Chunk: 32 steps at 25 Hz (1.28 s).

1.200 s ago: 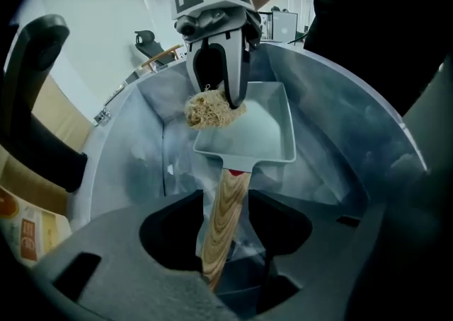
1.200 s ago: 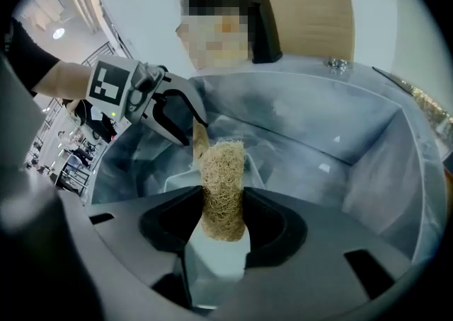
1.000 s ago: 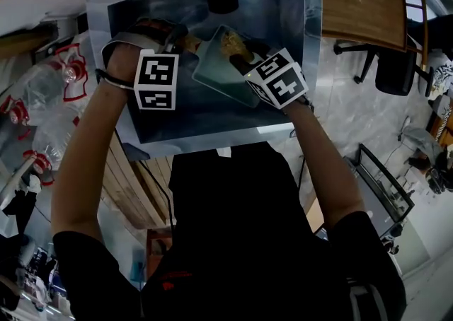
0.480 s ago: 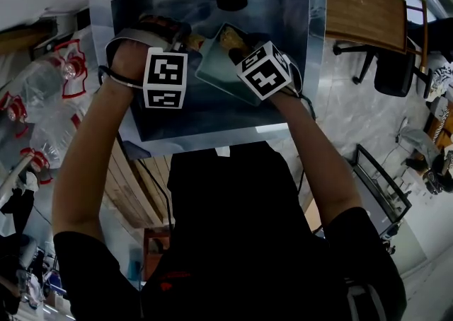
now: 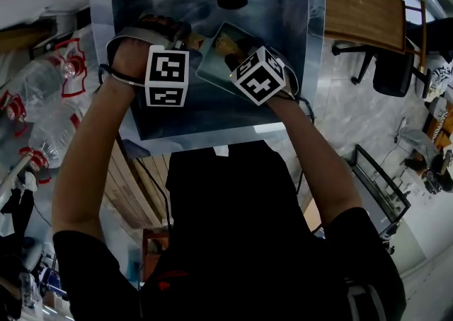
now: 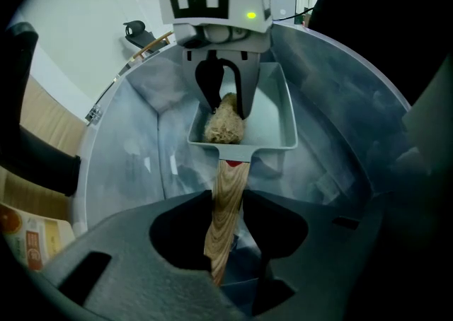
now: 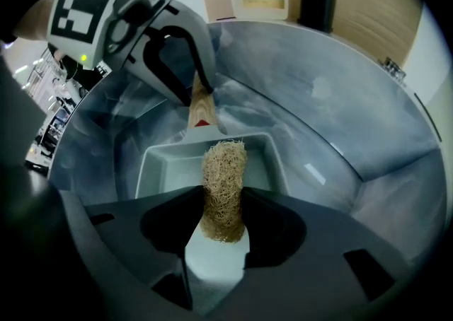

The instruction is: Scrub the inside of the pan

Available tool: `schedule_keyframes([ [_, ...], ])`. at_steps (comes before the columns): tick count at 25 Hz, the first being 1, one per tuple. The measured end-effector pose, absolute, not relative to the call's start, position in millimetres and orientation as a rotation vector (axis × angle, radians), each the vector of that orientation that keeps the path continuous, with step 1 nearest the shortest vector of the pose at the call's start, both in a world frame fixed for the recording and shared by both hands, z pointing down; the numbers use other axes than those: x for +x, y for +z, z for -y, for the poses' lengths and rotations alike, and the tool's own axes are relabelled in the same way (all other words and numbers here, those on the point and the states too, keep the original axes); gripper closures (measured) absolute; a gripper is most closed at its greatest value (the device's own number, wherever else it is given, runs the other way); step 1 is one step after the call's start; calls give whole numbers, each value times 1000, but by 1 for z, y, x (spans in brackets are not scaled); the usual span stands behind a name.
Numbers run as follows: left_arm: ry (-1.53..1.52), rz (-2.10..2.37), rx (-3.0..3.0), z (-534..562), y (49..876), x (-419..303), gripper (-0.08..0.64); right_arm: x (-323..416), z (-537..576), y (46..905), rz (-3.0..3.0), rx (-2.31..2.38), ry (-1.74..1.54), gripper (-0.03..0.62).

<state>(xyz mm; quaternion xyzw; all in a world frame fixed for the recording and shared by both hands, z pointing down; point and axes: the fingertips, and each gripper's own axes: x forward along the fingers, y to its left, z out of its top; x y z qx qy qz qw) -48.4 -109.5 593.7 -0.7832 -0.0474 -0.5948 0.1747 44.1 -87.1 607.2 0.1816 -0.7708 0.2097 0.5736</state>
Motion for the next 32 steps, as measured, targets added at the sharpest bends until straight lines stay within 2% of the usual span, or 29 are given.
schedule_keyframes([
  [19,-1707,121,-2230,109,595,-49,420,18,32,606,1837,267,481,413],
  [32,-1713,122,-2225,109,594,-49,420,79,91,595,1754,444,424,413],
])
